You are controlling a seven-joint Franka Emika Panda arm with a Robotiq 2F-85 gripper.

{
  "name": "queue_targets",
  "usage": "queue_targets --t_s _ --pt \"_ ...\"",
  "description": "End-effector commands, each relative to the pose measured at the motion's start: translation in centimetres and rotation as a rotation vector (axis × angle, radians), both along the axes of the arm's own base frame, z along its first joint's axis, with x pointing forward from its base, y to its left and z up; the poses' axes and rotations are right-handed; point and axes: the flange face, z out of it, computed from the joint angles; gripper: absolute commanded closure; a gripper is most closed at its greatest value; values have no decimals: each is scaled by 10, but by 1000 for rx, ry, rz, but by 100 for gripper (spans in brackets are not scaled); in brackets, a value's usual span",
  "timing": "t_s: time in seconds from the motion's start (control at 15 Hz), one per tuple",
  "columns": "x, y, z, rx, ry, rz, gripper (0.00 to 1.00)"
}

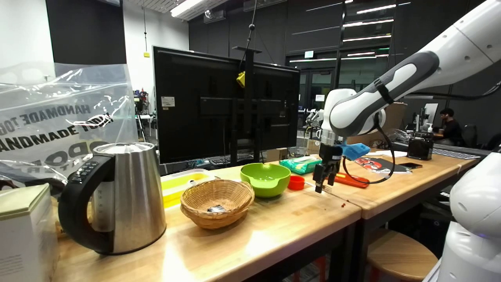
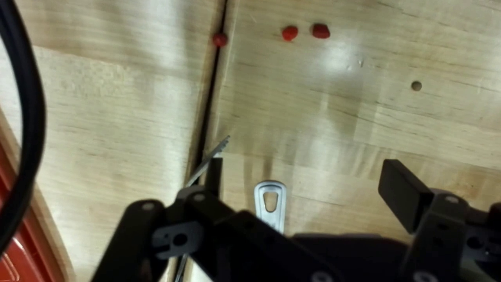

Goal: Pour the contents in the orange cup into the green bowl

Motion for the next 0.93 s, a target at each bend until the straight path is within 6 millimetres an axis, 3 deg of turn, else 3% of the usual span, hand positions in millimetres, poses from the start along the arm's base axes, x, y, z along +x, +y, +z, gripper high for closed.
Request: queue_targets --t_s 0.0,0.53,0.87 --pt "9 0 5 -23 8 24 0" --pt "21 -8 11 -10 -14 9 0" --pt "36 -2 13 3 -21 23 0"
